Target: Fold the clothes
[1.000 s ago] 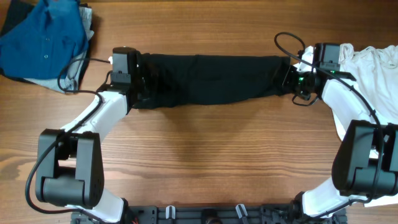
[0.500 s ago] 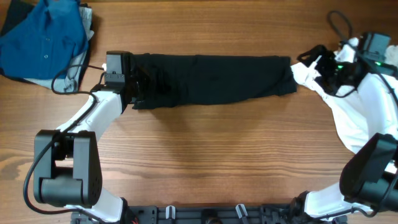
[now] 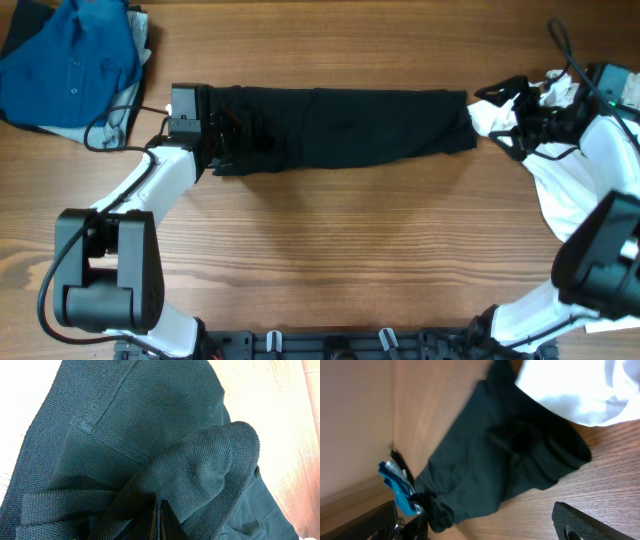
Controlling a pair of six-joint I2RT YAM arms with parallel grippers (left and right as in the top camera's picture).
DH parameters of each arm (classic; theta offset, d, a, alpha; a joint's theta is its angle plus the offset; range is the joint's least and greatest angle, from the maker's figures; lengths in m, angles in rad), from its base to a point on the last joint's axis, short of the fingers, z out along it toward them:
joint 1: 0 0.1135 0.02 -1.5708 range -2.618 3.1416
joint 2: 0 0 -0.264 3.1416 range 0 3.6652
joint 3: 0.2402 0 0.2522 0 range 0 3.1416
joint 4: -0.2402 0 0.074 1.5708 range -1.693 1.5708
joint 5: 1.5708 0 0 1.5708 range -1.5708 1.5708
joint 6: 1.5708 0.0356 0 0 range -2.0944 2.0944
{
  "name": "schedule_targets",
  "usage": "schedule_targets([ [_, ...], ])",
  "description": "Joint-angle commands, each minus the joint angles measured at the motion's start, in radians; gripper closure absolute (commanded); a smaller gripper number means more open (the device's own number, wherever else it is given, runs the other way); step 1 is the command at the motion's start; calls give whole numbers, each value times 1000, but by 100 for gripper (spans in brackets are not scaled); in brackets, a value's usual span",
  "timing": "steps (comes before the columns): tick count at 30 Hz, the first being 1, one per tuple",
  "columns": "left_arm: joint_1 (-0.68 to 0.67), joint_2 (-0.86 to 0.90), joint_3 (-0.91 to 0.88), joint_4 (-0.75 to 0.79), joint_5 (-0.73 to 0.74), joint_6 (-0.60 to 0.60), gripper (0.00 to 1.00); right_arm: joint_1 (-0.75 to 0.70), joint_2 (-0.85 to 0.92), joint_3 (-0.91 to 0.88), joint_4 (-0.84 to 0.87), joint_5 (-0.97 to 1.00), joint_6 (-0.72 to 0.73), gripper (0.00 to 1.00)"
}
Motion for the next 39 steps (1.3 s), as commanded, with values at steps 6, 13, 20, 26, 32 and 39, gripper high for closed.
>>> schedule_targets([
  [6,5,-10,4,-2,13,9,96,-3,151,-2,-8,-78,19,0],
  [13,6,-10,4,-2,13,9,96,-14,192,-2,-12,-77,37,0],
  [20,6,-10,4,-6,14,9,95,-70,216,-3,35,-83,-42,0],
  [26,6,-10,4,-4,13,9,93,-70,232,-3,62,-18,-311,0],
  [32,6,-10,4,-5,13,9,93,-22,232,-3,93,-15,-557,0],
  [39,5,-10,4,-5,13,8,92,85,237,-3,150,-16,-667,0],
])
